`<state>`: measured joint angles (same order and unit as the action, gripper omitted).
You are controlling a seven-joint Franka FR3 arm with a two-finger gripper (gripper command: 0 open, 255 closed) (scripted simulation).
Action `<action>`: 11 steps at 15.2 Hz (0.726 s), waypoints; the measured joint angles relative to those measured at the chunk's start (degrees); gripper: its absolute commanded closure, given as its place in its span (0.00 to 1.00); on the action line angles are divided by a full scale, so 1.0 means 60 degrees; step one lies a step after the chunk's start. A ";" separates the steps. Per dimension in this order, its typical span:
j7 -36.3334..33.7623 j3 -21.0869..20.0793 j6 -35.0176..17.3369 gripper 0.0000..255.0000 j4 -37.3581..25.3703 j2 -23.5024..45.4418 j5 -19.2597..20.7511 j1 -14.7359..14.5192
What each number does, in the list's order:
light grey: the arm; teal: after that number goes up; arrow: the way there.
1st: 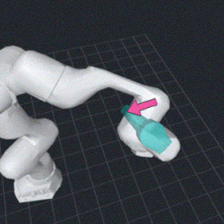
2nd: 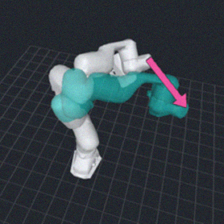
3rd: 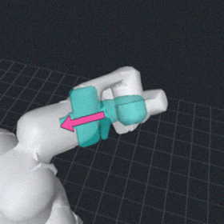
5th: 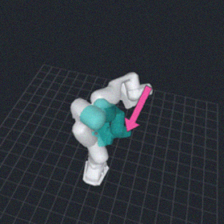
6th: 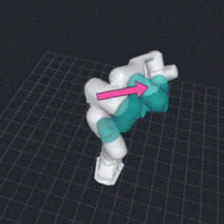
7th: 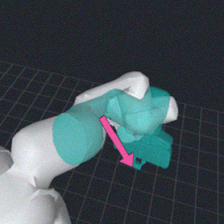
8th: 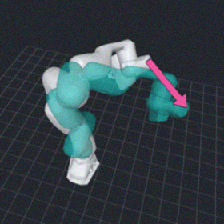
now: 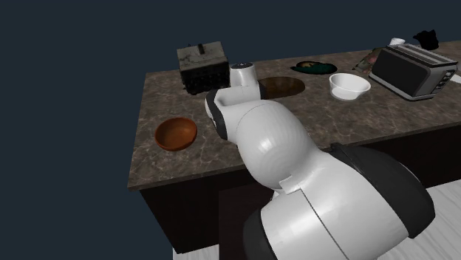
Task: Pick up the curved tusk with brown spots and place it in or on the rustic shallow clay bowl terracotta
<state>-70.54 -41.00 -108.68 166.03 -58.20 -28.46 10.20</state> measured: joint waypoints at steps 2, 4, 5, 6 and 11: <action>0.0005 0.0043 0.0069 1.00 -0.0038 -0.0031 0.0038 0.0009; 0.0023 0.0206 0.0337 1.00 -0.0181 -0.0162 0.0174 0.0030; 0.0035 0.0272 0.0442 1.00 -0.0259 -0.0194 0.0237 0.0056; 0.0028 0.0333 0.0568 1.00 -0.0348 -0.0236 0.0293 0.0068; 0.0077 0.0747 0.1268 1.00 -0.0861 -0.0442 0.0672 0.0190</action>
<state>-70.07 -36.51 -101.08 160.86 -60.85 -24.43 11.34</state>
